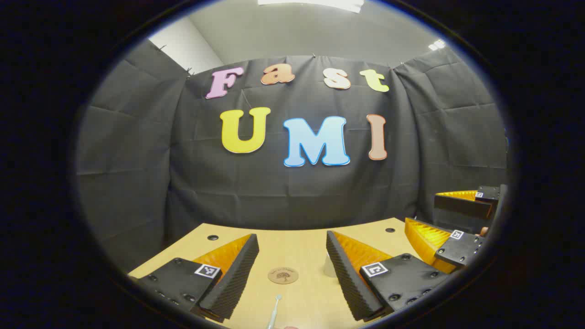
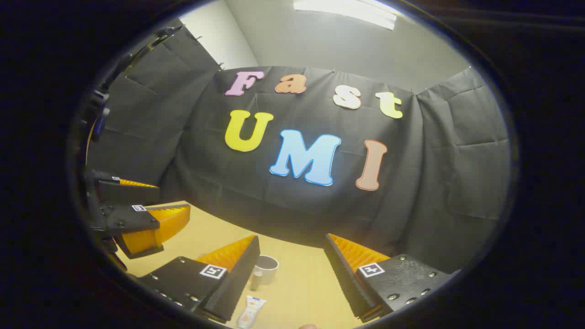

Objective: Put the toothbrush and toothpaste on the desktop into the cup, then pick up the cup and place it on the coaster on the desktop.

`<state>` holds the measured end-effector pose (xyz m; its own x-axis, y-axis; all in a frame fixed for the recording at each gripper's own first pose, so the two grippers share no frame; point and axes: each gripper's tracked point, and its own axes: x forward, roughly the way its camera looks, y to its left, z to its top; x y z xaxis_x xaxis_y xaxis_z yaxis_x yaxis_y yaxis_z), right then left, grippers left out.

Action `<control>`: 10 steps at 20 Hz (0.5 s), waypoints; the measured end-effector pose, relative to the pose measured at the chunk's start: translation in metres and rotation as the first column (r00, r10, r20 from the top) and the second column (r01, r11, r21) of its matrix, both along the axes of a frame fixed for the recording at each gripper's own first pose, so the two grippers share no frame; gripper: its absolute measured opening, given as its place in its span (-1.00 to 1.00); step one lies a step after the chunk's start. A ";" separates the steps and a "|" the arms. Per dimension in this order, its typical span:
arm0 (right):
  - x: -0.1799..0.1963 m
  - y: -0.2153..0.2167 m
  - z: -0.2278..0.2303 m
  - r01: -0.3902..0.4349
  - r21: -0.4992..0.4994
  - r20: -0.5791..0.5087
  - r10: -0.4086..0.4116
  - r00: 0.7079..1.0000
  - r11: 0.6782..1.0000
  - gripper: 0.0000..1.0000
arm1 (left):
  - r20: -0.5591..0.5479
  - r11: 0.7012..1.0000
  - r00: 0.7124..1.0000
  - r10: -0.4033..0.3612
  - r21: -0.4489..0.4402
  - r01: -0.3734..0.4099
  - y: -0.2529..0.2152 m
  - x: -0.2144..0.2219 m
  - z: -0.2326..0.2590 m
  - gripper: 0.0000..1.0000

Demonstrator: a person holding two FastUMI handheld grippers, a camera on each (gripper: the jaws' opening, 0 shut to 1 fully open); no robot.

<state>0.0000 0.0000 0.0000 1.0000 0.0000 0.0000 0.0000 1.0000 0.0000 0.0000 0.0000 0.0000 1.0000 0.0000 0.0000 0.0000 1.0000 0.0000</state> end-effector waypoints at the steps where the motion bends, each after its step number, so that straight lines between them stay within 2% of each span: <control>1: 0.000 0.002 -0.002 -0.003 0.004 -0.008 0.003 1.000 1.000 0.79 | 0.002 1.000 1.000 0.001 0.000 -0.001 0.000 0.000 0.000 0.97; 10: 0.002 0.003 -0.007 -0.017 0.060 -0.044 0.020 0.999 0.998 0.78 | 0.000 1.000 1.000 -0.017 -0.015 0.017 0.005 0.002 -0.003 0.92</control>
<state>0.0023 0.0025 -0.0072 0.9988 0.0198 -0.0441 -0.0171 0.9981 0.0600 0.0023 0.0050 -0.0027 0.9999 -0.0167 0.0002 0.0167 0.9997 -0.0153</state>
